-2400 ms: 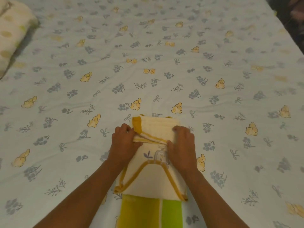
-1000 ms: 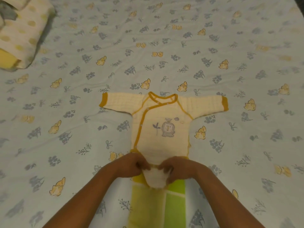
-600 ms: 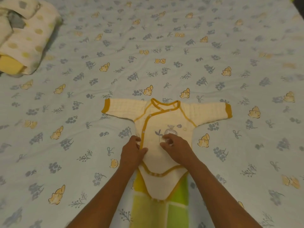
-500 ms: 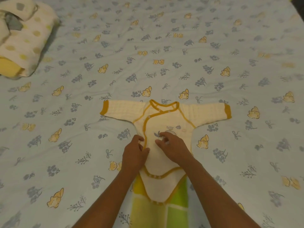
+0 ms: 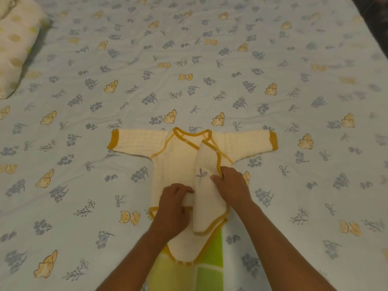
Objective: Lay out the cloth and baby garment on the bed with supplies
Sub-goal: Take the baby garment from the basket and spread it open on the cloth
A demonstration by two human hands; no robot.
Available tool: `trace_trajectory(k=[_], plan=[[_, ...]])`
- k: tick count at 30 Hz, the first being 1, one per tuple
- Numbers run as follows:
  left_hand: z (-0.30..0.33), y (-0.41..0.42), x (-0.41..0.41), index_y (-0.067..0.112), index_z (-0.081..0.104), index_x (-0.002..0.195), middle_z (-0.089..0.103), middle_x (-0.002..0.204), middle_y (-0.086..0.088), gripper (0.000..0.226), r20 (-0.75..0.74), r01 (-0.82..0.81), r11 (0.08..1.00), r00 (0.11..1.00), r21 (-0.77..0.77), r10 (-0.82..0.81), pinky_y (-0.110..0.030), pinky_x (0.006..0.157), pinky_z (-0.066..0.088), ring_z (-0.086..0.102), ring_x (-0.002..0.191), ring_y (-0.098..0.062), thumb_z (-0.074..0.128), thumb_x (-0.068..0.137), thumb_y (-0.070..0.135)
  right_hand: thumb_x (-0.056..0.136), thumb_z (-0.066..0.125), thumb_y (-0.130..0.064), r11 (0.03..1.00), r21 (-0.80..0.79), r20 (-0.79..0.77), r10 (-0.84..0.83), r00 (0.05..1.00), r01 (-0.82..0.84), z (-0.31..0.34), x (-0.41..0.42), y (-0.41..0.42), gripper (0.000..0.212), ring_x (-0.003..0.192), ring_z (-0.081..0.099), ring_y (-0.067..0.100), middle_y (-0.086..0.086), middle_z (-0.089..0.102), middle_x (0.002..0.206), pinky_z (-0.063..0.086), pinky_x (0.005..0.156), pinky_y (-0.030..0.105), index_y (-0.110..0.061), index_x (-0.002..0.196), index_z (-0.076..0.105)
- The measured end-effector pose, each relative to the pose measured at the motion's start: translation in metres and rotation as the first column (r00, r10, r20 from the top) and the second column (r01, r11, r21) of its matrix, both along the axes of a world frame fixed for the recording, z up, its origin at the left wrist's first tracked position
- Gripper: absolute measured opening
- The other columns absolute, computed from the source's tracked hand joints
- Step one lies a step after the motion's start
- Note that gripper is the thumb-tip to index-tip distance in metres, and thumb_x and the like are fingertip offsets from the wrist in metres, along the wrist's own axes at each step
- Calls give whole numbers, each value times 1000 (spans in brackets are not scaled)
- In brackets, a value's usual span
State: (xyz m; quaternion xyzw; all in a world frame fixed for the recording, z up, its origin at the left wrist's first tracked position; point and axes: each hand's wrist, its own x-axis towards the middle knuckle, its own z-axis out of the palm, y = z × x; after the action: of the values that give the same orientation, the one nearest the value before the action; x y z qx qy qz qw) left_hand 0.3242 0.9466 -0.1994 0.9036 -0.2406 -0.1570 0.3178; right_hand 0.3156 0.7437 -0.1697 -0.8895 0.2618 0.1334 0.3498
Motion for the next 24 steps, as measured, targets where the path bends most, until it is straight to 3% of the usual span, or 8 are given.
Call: trace_trajectory(k=[3, 6, 9, 11, 15, 17, 20, 24], plan=[[-9, -2, -1, 27, 60, 121, 54, 122, 0, 59, 62, 115, 957, 989, 267, -136, -40, 86, 44, 48, 111, -25, 71, 64, 34, 93, 56, -32, 999, -8, 58, -35, 998, 35, 1, -5, -7, 19, 88, 60, 27, 7, 63, 90, 41, 69, 33, -17, 85, 49], [-12, -8, 7, 20, 71, 100, 64, 96, 0, 26, 159, 30, 988, 986, 152, -54, -40, 74, 49, 58, 89, -26, 75, 74, 20, 93, 55, -34, 996, -80, 99, -16, 995, 24, 4, -11, -11, 25, 88, 62, 30, 6, 66, 93, 50, 72, 39, -17, 111, 51], [-6, -6, 14, 20, 70, 100, 68, 92, 7, 13, 11, -215, 975, 976, -62, 216, -24, 77, 47, 60, 87, -10, 60, 92, 18, 96, 51, -33, 988, -152, 119, 17, 993, 1, 10, -19, -20, 51, 82, 63, 30, 7, 65, 88, 48, 66, 36, -24, 142, 31], [4, -4, 19, 26, 66, 95, 65, 83, 16, 12, -77, -428, 891, 904, -149, 421, -10, 66, 42, 59, 76, 4, 56, 93, 20, 96, 51, -31, 984, -179, 130, 18, 991, 6, 16, -23, -27, 69, 67, 59, 23, 3, 59, 77, 45, 59, 32, -31, 153, 10], [19, 10, 41, 25, 50, 71, 46, 62, 11, 22, -197, -754, 621, 656, -214, 729, -25, 52, 34, 43, 55, -4, 57, 91, 30, 95, 55, -23, 975, -219, 213, 20, 977, 28, 27, -31, -48, 85, 55, 49, 12, -1, 50, 69, 37, 50, 28, -37, 154, -5], [19, 27, 55, 17, 53, 78, 53, 72, 3, 20, -237, -852, 489, 522, -189, 819, -32, 61, 41, 51, 69, -16, 58, 90, 33, 94, 52, -16, 968, -250, 237, 82, 968, -21, 28, -35, -57, 83, 58, 50, 14, 0, 49, 73, 38, 51, 29, -43, 153, 0], [14, 58, 71, 12, 60, 105, 59, 99, -3, 25, -295, -929, 357, 369, -96, 881, -35, 82, 43, 58, 95, -26, 60, 89, 31, 95, 46, -9, 932, -347, 126, 153, 980, -101, 20, -39, -69, 69, 76, 56, 22, 4, 53, 93, 43, 61, 32, -39, 152, 21], [15, 83, 80, 13, 49, 125, 59, 113, -9, 44, -340, -962, 272, 251, 16, 907, -36, 83, 44, 58, 108, -33, 65, 85, 21, 93, 46, -7, 930, -366, 12, 20, 1000, -15, 10, -44, -78, 48, 93, 58, 32, 13, 54, 108, 47, 71, 37, -21, 139, 48]])
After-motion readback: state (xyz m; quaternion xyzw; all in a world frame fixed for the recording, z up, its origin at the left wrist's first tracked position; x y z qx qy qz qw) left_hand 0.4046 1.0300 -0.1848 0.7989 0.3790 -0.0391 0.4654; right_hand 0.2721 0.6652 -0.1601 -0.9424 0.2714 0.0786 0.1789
